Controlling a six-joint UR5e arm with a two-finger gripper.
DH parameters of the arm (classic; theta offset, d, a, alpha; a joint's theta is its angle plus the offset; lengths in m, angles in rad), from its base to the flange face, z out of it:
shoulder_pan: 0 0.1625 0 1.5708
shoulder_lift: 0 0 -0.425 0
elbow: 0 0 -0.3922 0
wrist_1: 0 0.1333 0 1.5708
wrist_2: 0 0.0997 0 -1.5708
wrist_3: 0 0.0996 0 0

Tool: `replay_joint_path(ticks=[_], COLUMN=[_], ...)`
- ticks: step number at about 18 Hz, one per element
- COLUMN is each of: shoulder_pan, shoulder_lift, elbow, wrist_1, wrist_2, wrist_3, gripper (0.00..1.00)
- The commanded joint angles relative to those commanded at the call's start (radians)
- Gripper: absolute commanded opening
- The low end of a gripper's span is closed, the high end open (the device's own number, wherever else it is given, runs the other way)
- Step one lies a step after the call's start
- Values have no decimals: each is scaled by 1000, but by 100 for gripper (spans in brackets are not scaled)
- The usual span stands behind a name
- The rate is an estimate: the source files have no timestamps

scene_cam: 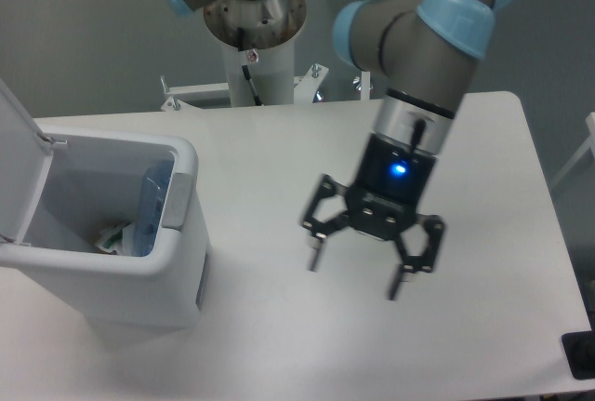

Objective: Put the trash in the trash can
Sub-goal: 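Open the gripper to release the bottle and withdraw from the bin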

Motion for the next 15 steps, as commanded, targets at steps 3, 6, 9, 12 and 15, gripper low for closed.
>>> replay_joint_path(ticks=[3, 6, 9, 12, 15], shoulder_pan=[17, 15, -11, -17, -18], shoulder_lift=[11, 8, 12, 15, 15], elbow=[-34, -20, -8, 3, 3], wrist_1=[-8, -83, -201, -271, -270], wrist_2=[39, 172, 322, 373, 408], wrist_3=[85, 163, 244, 298, 321], gripper=[100, 100, 100, 100, 100])
